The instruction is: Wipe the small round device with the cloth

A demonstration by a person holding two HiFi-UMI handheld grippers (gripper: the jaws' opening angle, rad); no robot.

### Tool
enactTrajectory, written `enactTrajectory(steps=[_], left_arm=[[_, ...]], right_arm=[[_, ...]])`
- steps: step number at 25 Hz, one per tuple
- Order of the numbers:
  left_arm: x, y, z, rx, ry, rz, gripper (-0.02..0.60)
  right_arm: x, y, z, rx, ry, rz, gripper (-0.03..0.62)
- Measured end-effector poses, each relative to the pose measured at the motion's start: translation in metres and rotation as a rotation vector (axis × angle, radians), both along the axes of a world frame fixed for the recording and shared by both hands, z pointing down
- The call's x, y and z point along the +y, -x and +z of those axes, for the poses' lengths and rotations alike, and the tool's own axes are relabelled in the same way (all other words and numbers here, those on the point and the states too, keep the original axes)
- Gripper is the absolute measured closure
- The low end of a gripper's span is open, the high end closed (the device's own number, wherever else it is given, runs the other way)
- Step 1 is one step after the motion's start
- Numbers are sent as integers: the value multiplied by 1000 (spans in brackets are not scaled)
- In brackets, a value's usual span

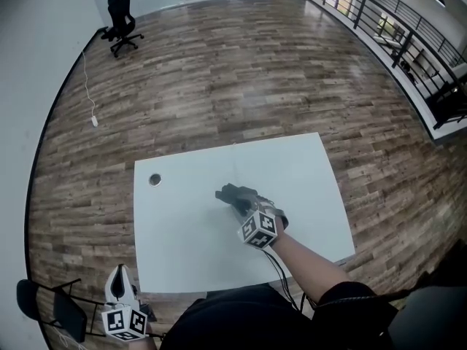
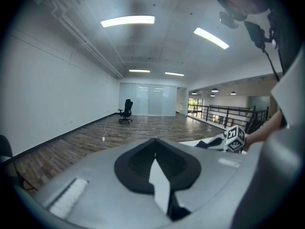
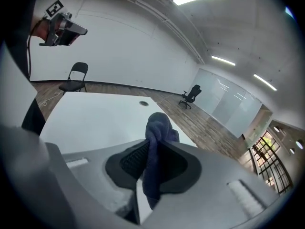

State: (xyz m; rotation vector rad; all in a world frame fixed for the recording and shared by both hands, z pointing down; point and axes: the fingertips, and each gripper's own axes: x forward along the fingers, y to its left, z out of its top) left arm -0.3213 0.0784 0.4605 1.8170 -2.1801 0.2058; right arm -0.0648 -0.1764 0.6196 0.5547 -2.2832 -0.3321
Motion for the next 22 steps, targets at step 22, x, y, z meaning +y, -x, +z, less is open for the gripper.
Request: enactTrajectory(steps=[22], left_arm=[[-11,-9,0,-2,15,41,574]], right_arm=[[77,-13,79,62,433,-109,531]])
